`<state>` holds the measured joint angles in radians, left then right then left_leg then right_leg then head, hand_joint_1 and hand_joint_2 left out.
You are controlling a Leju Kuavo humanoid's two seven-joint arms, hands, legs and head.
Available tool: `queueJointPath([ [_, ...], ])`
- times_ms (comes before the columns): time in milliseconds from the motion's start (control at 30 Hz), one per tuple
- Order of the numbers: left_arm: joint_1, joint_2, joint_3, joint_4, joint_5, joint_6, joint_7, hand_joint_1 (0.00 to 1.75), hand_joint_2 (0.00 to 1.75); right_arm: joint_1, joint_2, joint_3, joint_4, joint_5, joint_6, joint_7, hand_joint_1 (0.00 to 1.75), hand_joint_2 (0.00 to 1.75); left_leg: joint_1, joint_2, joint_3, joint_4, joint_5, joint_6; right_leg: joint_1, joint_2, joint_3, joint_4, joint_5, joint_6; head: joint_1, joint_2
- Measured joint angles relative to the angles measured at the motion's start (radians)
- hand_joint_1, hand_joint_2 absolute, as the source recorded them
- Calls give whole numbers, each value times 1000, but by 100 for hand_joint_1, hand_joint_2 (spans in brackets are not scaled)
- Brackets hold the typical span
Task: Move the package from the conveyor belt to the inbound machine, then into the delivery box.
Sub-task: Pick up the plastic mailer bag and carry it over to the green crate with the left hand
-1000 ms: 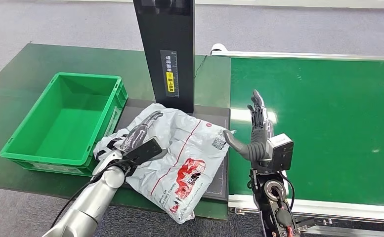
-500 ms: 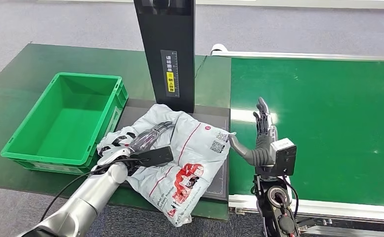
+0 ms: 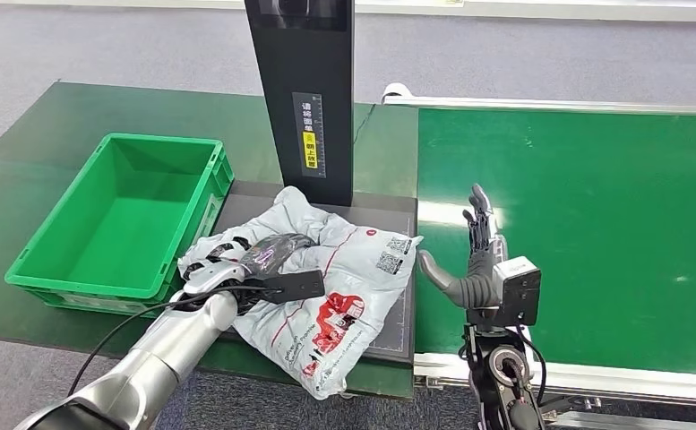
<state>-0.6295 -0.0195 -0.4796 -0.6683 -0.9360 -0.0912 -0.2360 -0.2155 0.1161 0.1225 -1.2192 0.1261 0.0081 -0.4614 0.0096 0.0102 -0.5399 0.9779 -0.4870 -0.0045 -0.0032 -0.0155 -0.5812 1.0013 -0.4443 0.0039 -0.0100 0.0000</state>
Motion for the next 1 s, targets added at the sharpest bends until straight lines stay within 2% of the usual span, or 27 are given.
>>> queueJointPath([
  [533, -12, 10, -7, 0, 21, -7, 0, 175, 175, 18, -11, 0, -20, 1, 1, 3, 0, 175, 0, 0, 2, 0, 0, 0, 0, 0, 1, 0, 0, 0, 0, 0],
  [667, -6, 11, -7, -2, 48, 18, -13, 175, 175, 29, -13, 0, -33, 0, 1, 6, 0, 175, 0, 0, 2, 0, 0, 0, 0, 0, 1, 0, 0, 0, 0, 0],
  [833, 26, 17, -7, -38, 81, 96, -48, 175, 175, 37, -18, 0, -45, 0, 1, 7, 0, 175, 0, 1, 1, 0, 0, 0, 0, 1, 1, 0, 0, 0, 0, 0],
  [1000, 100, 45, -21, -169, -27, 330, -43, 175, 175, 41, -24, 0, -50, 0, 1, 10, 0, 175, 0, 1, -2, 0, 0, 0, 0, 1, -3, 0, 0, 0, 0, 0],
])
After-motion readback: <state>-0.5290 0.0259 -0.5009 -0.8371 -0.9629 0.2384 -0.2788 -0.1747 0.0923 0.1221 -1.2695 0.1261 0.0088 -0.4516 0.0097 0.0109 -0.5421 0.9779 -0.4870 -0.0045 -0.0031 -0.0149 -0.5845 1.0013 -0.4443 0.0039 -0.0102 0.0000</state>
